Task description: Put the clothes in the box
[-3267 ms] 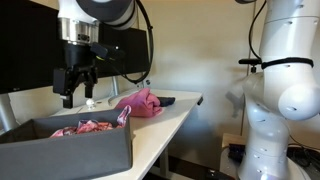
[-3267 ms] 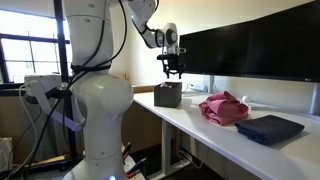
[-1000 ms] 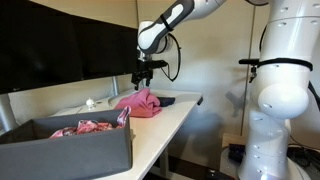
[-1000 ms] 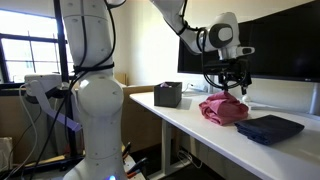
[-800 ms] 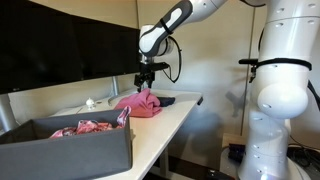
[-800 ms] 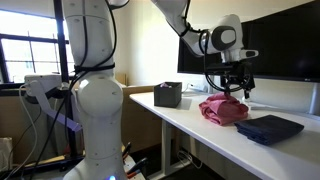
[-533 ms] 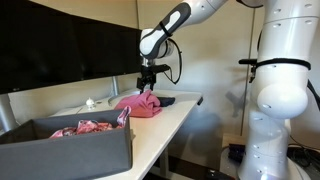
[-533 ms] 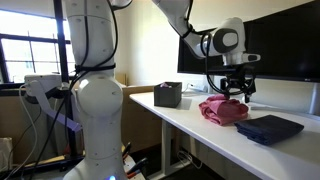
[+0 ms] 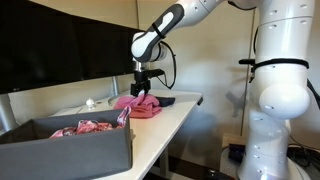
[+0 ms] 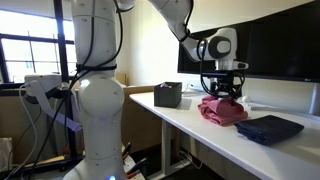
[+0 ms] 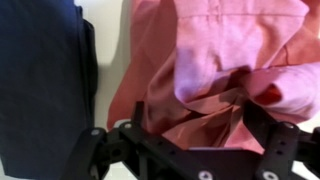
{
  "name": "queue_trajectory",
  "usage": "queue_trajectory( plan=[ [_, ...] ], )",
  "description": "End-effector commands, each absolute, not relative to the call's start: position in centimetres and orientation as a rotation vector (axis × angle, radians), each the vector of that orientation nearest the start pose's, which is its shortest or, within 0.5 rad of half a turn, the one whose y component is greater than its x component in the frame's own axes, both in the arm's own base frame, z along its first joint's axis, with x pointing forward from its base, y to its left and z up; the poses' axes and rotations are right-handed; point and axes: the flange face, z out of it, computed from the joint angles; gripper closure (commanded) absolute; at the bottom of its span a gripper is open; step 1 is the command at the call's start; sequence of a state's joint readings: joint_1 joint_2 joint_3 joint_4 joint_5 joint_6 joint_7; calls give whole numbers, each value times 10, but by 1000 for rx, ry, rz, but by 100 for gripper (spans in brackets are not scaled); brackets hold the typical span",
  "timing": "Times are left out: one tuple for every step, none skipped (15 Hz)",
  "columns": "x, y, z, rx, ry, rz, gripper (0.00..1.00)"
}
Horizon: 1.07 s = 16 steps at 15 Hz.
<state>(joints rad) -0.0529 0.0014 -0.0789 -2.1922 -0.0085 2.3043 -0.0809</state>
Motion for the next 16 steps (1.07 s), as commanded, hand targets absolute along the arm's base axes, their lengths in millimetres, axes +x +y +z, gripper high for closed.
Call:
queue_trajectory(
  plan=[
    [556,-51,392,-3117,29,-141,0],
    [561,-46,391,-3113,27,-138,0],
    [564,-43,389,-3111,25,-131,0],
    [568,-42,389,-3108,25,-124,0],
    [560,-51,390,-3107,28,-118,0],
    [537,-70,394,-3107,35,-114,0],
    [533,-77,394,-3107,48,-104,0],
    [527,-87,395,-3108,64,-96,0],
    [531,-90,394,-3113,75,-89,0],
    [526,-100,393,-3115,84,-83,0],
    [512,-114,396,-3115,94,-78,0],
    [504,-121,397,-3113,99,-68,0],
    [499,-127,397,-3111,100,-59,0],
    [493,-133,398,-3109,101,-51,0],
    [489,-139,399,-3105,101,-52,0],
    [485,-142,399,-3096,97,-64,0]
  ],
)
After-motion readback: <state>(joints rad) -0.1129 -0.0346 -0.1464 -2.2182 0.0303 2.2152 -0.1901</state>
